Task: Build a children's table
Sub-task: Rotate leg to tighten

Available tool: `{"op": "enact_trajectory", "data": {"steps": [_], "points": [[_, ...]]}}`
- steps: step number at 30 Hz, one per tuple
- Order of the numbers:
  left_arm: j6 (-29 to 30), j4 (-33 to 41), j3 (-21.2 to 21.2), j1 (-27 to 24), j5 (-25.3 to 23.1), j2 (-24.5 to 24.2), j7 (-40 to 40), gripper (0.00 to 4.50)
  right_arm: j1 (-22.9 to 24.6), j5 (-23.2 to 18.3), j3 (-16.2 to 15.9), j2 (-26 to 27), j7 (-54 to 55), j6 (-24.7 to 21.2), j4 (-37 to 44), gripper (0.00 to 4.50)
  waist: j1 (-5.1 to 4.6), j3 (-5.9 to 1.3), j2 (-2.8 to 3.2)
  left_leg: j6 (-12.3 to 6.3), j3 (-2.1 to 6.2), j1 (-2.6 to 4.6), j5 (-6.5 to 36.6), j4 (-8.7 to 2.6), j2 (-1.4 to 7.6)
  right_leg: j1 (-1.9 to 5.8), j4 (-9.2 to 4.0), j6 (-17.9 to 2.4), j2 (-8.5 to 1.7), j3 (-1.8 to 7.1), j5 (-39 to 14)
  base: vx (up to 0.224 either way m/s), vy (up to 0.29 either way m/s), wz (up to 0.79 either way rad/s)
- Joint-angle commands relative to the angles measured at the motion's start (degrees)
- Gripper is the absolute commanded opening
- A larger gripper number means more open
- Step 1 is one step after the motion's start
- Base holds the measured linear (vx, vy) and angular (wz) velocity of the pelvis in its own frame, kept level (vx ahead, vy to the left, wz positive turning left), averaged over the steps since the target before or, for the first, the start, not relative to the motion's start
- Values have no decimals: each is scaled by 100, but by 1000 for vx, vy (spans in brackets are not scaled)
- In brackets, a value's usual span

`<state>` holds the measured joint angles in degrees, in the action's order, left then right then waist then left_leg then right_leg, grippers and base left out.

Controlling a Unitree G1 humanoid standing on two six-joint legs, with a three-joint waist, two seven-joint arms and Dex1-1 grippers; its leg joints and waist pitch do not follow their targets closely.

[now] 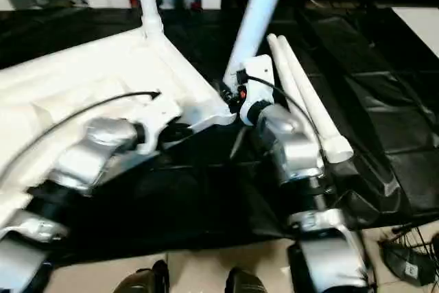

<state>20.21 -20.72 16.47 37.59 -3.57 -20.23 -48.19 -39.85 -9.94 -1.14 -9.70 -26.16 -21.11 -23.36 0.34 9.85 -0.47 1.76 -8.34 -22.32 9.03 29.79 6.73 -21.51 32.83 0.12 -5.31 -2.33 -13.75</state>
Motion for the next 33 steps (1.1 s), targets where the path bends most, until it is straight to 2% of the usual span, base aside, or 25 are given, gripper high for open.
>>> {"op": "enact_trajectory", "data": {"steps": [1,2,3,4,5,6,7,8,9,11,12,13,14,16,17,19,20,21,23,25,27,28,30,32,33], "points": [[-212,108,341,-237,39,-280,-776,0,452,27,-545,-235,-692,-881,-495,184,8,-235,44,-168,250,54,1622,-451,630,85,-383,-991,-453,308,-826,82,-31,-11],[-271,192,342,-276,90,-446,-987,0,448,-14,-618,-416,-993,-958,-408,184,5,-250,48,-403,208,75,1348,-409,630,89,-336,-1148,-434,290,-183,82,-41,-1],[-516,266,356,-330,155,-590,-1245,0,457,-27,-691,-579,-1283,-976,-331,184,-4,-254,38,-538,149,80,1237,-366,636,76,-309,-1323,-436,303,91,101,-50,-2],[-575,331,358,-378,220,-713,-1454,0,486,-20,-782,-741,-1588,-913,-255,184,-6,-286,44,-612,148,54,990,-333,623,122,-261,-1410,-433,283,409,101,-50,-2],[-601,351,359,-394,244,-757,-1528,0,497,-17,-815,-798,-1700,-891,-228,184,4,-354,48,-810,84,90,292,-228,609,145,-166,-1573,-405,272,1381,109,-52,-3],[-750,374,368,-451,347,-985,-1885,0,578,2,-1038,-1149,-2368,-742,-54,184,-5,-365,33,-1067,43,86,-332,-145,583,165,-67,-1694,-370,266,2391,101,-45,2],[-750,374,368,-451,347,-985,-1885,0,578,2,-1038,-1149,-2368,-742,-54,184,-5,-365,33,-1067,43,86,-332,-145,583,165,-67,-1694,-370,266,2391,101,-45,2],[-886,285,360,-454,364,-1195,-2158,0,662,9,-1289,-1529,-3013,-717,152,184,-2,-372,33,-1422,44,76,-957,-67,596,191,45,-1753,-346,232,3448,84,-34,4],[-886,285,360,-454,364,-1195,-2158,0,662,9,-1289,-1529,-3013,-717,152,184,23,-387,43,-1454,49,117,-1006,-40,613,184,56,-1750,-327,219,3456,63,-21,6],[-917,259,335,-455,403,-1268,-2291,0,688,16,-1401,-1686,-3278,-700,226,184,12,-376,37,-1483,31,115,-1011,-37,641,168,72,-1818,-310,209,3350,31,-11,3],[-943,244,299,-449,490,-1353,-2483,0,697,20,-1577,-1888,-3658,-692,307,184,29,-360,33,-1447,25,123,-768,-66,654,174,33,-1897,-321,197,2799,0,0,0],[-942,228,280,-431,532,-1391,-2564,0,681,54,-1680,-1970,-3837,-628,292,184,40,-346,23,-1395,20,106,-570,-92,656,196,12,-1909,-340,204,2446,0,0,0],[-942,228,280,-431,532,-1391,-2564,0,681,54,-1680,-1970,-3837,-628,292,184,45,-337,23,-1361,17,110,-428,-106,667,183,-9,-1919,-349,208,2208,0,0,0],[-991,174,287,-394,543,-1420,-2596,0,600,158,-1695,-1911,-3804,-398,100,184,52,-299,35,-1093,2,150,240,-174,707,136,-99,-1974,-365,234,1106,0,0,0],[-999,161,289,-387,540,-1422,-2597,0,584,179,-1691,-1891,-3786,-353,55,184,48,-292,33,-1001,-7,147,383,-187,704,138,-118,-1980,-369,243,855,0,0,0],[-1048,114,302,-364,537,-1436,-2608,0,542,239,-1685,-1850,-3783,-212,-72,184,52,-272,38,-605,-52,178,892,-243,724,109,-182,-1924,-371,269,46,0,0,0],[-1057,95,302,-354,532,-1436,-2597,0,527,256,-1671,-1824,-3759,-164,-129,184,52,-272,38,-605,-52,178,892,-243,724,109,-182,-1924,-371,269,46,0,0,0],[-1105,47,302,-335,522,-1440,-2613,0,512,228,-1657,-1807,-3747,-125,-174,184,49,-276,24,-427,-60,165,970,-250,716,115,-190,-1838,-374,289,-112,0,0,0],[-1123,32,301,-333,517,-1441,-2616,0,520,212,-1654,-1804,-3740,-116,-172,184,52,-298,16,-399,-72,171,848,-239,704,119,-174,-1803,-368,301,18,0,0,0],[-1166,0,294,-341,484,-1436,-2608,0,572,208,-1596,-1772,-3666,-9,-191,184,54,-324,13,-530,-94,167,516,-197,689,126,-132,-1832,-359,306,509,0,0,0],[-1153,-2,294,-356,458,-1420,-2524,0,609,192,-1520,-1712,-3550,35,-240,184,54,-336,10,-662,-106,156,368,-173,682,135,-109,-1880,-358,302,808,0,0,0],[-1140,0,291,-367,443,-1407,-2468,0,629,180,-1478,-1676,-3474,38,-270,184,54,-336,10,-662,-106,156,368,-173,682,135,-109,-1880,-358,302,808,0,0,0],[-1083,11,297,-399,435,-1365,-2386,0,699,153,-1361,-1551,-3181,18,-347,184,60,-319,26,-620,-109,165,588,-198,699,112,-140,-1889,-359,296,467,0,0,0],[-985,41,305,-437,444,-1323,-2326,0,766,132,-1260,-1431,-2900,-18,-416,184,52,-291,22,-416,-110,163,975,-247,714,104,-186,-1833,-367,296,-132,0,0,0],[-925,79,309,-470,467,-1289,-2298,0,814,125,-1219,-1361,-2754,-26,-456,184,53,-274,19,-225,-99,161,1278,-293,723,106,-229,-1721,-372,293,-683,0,0,0]]}}
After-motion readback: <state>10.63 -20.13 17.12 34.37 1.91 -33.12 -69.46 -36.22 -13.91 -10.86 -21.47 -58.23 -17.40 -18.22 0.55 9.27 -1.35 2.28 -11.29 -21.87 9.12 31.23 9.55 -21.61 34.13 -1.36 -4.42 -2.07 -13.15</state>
